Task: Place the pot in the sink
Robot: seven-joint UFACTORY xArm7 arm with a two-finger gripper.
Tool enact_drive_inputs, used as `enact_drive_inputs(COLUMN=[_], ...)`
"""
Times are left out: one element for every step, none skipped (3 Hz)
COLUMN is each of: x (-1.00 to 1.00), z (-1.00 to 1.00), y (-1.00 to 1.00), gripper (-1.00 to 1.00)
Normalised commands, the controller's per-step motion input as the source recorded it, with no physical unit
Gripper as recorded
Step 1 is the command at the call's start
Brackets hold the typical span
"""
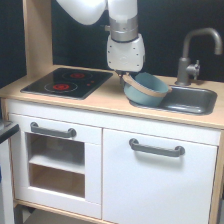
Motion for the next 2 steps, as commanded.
enact_drive_inputs(x=[1.00,0.86], z=[-0.20,-0.02], y=[1.00,0.78], gripper=[0.47,0.78])
